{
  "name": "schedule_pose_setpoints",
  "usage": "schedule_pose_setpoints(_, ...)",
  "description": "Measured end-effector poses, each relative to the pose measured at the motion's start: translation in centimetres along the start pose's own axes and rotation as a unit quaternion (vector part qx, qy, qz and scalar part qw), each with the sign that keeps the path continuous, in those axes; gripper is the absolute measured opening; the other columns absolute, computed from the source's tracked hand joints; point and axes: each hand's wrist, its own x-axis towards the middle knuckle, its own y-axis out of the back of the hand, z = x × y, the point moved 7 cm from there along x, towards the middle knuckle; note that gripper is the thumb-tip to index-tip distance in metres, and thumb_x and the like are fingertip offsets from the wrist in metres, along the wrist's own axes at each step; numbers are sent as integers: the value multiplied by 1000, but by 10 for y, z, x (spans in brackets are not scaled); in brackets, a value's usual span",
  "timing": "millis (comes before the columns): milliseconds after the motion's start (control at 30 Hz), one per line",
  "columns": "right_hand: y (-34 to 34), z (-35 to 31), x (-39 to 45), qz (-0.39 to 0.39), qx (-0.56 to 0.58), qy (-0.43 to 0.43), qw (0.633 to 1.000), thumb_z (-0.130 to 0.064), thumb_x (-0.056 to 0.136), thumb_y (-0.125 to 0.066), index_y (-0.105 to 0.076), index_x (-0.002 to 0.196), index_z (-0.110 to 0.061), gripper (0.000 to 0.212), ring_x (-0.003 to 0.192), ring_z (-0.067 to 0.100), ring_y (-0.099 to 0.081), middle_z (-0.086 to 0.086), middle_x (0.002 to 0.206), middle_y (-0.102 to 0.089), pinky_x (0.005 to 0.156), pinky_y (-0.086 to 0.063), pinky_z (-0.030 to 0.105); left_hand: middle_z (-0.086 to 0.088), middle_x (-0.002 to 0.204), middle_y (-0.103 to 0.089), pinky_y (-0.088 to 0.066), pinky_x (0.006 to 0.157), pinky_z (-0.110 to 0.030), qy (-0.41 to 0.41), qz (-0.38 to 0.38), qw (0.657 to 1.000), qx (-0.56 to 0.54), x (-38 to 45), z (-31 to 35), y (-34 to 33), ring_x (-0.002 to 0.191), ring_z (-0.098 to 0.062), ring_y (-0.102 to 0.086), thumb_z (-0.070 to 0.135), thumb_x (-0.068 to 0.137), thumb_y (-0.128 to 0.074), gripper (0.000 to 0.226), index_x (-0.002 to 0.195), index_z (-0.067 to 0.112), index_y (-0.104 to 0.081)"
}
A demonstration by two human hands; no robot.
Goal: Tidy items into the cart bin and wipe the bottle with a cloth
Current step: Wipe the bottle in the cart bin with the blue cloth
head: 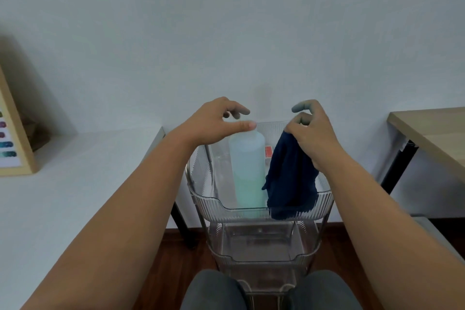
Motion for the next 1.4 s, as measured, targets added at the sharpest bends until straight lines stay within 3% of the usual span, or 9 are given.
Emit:
schedule_pose_setpoints(133,-20,-19,-1,-133,37,20,990,-8,76,-63,-51,95,-33,33,66,12,-57,-5,75,-62,63,-47,27,22,125,-62,-33,89,-10,1,-80,997,-10,1,1,-5,119,9,-50,37,79,-78,46,122,43,-64)
schedule_pose_setpoints(300,-40,-18,1,-208,83,0,975,-5,82,-66,-49,99,-25,32,73,17,-57,0,83,-63,74,-46,32,12,96,-65,-43,76,-14,2,5,1000,13,7,4,0,93,2,-59,58,67,-81,44,104,36,-72)
schedule_pose_setpoints(400,-44,-2,5,-185,29,-46,981,-4,82,-69,-50,101,-22,32,74,19,-61,3,83,-66,77,-48,37,8,73,-56,-43,62,-23,7,14,1000,16,8,4,-6,63,-5,-51,66,67,-75,43,92,32,-73)
schedule_pose_setpoints(500,-47,4,9,-181,16,-69,981,-4,81,-70,-53,104,-20,33,76,20,-64,5,83,-69,80,-51,39,13,63,-53,-38,55,-20,20,35,999,13,8,0,-4,53,-1,-47,70,67,-73,41,84,33,-73)
schedule_pose_setpoints(733,-44,1,14,-143,-91,-33,985,-20,76,-80,-67,80,-14,15,76,14,-59,2,81,-64,70,-45,23,12,59,-58,-41,56,-22,37,96,995,13,5,-5,0,52,-1,-51,64,65,-74,34,78,33,-75)
schedule_pose_setpoints(867,-38,2,6,-96,-141,11,985,-35,76,-78,-74,77,-30,6,85,9,-62,-13,88,-69,75,-46,23,13,53,-54,-38,52,-19,42,128,991,9,1,-4,0,47,1,-47,59,65,-75,29,74,31,-75)
schedule_pose_setpoints(1100,-41,10,-20,-86,-110,54,989,-36,84,-71,-73,99,-42,16,93,0,-60,-11,99,-65,82,-45,16,10,69,-68,-49,58,-19,52,125,991,11,-3,-3,1,60,0,-60,62,65,-78,35,78,29,-76)
schedule_pose_setpoints(1200,-44,17,-25,-100,-108,36,988,-33,93,-59,-69,114,-38,24,97,9,-59,0,102,-65,88,-45,22,8,76,-73,-55,65,-24,58,126,990,14,-4,-2,3,70,-4,-66,58,67,-80,34,79,26,-77)
schedule_pose_setpoints(1400,-45,14,-23,-63,-102,28,992,-33,89,-64,-73,104,-38,18,87,7,-59,-7,98,-67,80,-46,22,12,73,-64,-48,61,-18,64,186,980,24,-8,4,3,68,1,-62,57,61,-81,39,86,28,-74)
